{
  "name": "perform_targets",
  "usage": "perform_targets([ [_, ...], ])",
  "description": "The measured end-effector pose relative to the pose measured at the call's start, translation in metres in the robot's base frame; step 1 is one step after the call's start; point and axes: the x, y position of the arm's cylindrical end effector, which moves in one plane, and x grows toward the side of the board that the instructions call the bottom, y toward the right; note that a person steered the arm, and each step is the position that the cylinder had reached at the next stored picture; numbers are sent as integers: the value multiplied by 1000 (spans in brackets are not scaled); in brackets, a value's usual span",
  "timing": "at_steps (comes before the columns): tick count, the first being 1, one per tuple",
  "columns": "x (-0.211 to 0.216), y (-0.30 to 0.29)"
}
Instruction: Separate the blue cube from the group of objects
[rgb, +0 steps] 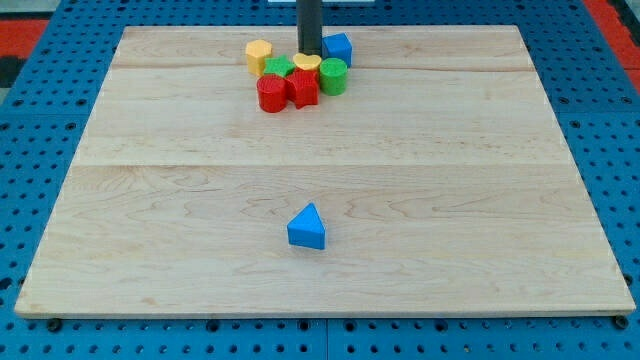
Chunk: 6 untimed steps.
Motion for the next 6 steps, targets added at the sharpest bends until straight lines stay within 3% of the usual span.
perform_targets([
  [1, -12, -7],
  [4, -14, 96],
  [6, -3, 110],
])
